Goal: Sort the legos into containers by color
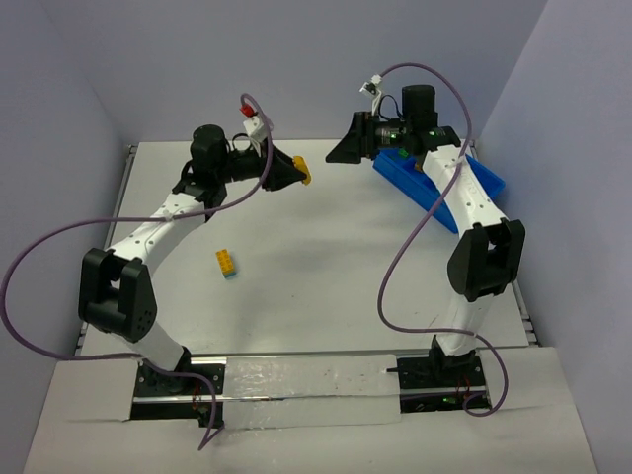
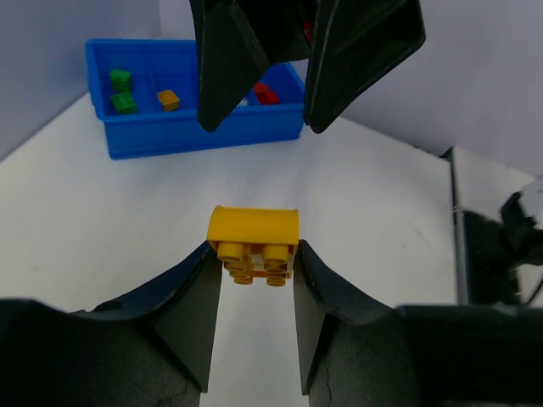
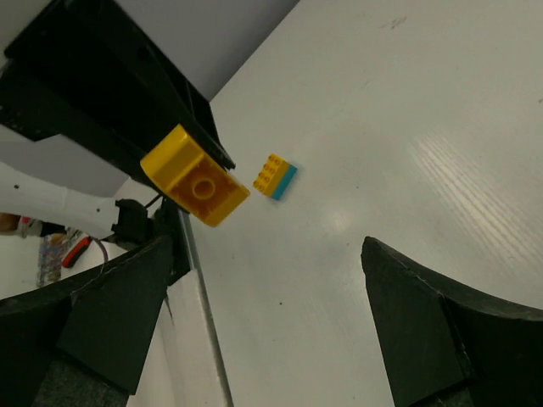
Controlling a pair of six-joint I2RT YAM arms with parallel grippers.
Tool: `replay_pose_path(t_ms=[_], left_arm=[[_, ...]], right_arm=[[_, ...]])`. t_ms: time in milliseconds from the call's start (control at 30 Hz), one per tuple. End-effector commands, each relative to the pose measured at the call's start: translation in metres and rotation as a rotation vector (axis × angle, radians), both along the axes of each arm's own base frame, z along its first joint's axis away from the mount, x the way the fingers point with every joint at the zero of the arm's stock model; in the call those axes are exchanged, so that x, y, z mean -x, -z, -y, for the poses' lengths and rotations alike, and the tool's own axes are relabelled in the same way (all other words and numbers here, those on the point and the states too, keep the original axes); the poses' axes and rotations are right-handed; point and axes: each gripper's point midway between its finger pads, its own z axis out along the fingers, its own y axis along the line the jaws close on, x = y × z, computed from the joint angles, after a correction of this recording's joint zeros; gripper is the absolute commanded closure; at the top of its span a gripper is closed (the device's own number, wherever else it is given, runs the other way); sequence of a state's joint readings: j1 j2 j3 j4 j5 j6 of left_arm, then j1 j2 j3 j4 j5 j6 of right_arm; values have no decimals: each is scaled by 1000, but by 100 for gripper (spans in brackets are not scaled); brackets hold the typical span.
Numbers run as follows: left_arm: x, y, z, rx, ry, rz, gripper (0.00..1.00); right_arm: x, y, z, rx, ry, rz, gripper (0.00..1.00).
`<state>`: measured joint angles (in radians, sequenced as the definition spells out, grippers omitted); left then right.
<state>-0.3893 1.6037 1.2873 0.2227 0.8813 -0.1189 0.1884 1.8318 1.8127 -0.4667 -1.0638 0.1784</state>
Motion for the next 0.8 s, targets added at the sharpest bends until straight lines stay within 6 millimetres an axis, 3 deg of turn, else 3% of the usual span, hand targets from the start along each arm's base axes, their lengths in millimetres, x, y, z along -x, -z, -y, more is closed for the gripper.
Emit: replay_pose_path(t_ms=[0,67,367,467,767], left_arm=[[9,-54,-5,214,123,-65,100],[11,-55,-6,257,157,-157,100],[9,-69,-7,310,185,-182,100],[9,-70,-7,313,188,-182,100],[11,-72,-6,321,200,-200,100]], right_arm=[[25,-37,2,-78,-105,126,2],[29,-43,-3,-100,-131,134,3],[51,-67,-32,-164,-232,155,12],[56,-70,-43,-185,-262,142,21],[60,-74,-59,-229,-322,111,28]])
